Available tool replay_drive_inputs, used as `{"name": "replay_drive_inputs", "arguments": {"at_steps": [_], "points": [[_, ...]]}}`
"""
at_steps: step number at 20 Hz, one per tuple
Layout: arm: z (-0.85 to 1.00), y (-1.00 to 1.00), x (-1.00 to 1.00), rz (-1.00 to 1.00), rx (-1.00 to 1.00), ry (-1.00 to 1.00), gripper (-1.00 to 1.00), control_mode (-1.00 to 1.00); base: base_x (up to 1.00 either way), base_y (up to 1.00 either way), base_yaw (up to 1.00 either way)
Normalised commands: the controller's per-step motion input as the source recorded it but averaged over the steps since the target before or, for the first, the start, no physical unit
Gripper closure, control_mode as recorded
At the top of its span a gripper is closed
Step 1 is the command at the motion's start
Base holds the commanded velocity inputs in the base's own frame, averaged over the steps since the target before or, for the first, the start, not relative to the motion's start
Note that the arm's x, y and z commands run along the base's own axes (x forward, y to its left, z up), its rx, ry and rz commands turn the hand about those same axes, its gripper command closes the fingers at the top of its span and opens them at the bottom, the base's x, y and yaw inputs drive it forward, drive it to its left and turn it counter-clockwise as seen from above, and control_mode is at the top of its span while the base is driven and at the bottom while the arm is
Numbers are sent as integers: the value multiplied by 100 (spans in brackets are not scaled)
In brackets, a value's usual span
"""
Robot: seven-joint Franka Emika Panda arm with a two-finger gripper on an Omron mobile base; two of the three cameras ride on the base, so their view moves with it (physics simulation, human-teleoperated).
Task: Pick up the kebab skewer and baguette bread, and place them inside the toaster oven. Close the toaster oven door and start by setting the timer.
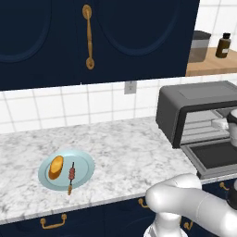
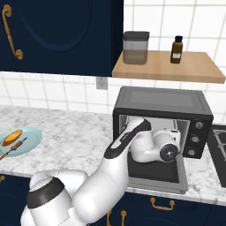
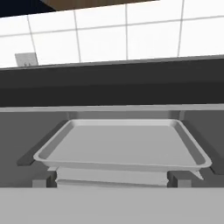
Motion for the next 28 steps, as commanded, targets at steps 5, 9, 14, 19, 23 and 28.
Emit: {"name": "replay_drive_inputs", "arguments": {"at_steps": [5,9,14,19,23,28], "points": [[-12,1,19,0,0,-2,-100,-100,0,0,0],[-23,0,19,0,0,-2,-100,-100,0,0,0],[-25,0,18,-2,0,0,-100,-100,0,0,0],[0,0,47,-5,0,0,-100,-100,0,0,0],[0,0,40,-3,0,0,-100,-100,0,0,0],[-5,0,6,0,0,0,-100,-100,0,0,0]]}}
